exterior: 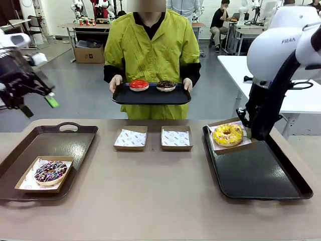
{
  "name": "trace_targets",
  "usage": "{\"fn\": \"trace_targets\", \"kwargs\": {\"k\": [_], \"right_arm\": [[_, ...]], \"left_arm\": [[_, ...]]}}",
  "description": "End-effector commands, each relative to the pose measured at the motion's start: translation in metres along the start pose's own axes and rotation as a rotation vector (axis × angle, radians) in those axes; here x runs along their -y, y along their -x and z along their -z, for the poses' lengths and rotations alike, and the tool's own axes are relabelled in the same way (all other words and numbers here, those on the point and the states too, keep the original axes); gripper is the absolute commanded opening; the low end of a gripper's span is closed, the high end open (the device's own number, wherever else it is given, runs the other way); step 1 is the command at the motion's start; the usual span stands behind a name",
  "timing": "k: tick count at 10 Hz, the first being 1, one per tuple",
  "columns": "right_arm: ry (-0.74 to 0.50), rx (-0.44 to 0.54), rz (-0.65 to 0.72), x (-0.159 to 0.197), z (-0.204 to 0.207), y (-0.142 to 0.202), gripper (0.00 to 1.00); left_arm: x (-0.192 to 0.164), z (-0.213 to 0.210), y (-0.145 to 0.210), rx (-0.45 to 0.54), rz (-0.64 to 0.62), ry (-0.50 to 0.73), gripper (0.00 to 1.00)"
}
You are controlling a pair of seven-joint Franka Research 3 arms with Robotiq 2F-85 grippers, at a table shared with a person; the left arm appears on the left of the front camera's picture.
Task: Individually package the donuts and arrange them on the tray.
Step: Place the picked Paper togo box on the Handle tray while simultaneously picking up another Paper togo box from the table with the other hand.
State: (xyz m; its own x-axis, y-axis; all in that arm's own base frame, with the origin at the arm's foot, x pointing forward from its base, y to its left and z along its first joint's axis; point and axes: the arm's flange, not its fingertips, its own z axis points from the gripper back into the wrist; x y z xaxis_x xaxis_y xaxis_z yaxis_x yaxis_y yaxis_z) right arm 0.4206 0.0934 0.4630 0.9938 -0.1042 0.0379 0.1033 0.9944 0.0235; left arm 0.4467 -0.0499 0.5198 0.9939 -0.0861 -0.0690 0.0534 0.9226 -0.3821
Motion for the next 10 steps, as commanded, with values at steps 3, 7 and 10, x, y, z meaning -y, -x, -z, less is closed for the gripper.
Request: {"fn": "trace_targets", "kwargs": {"k": [3,7,10], "right_arm": [[-0.092,0.001,0.009,0.011,0.032,-0.004,0.01],[-0.036,-0.007,0.025,0.007,0.019,-0.005,0.01],[-0.036,-0.007,0.025,0.007,0.019,-0.005,0.01]], "left_arm": [[0.04,0.066,-0.032,0.038,-0.038,-0.166,1.0],[0.063,0.116,-0.05,0.14,-0.031,-0.263,1.0],[0.06,0.108,-0.049,0.093,-0.009,-0.212,1.0]]}}
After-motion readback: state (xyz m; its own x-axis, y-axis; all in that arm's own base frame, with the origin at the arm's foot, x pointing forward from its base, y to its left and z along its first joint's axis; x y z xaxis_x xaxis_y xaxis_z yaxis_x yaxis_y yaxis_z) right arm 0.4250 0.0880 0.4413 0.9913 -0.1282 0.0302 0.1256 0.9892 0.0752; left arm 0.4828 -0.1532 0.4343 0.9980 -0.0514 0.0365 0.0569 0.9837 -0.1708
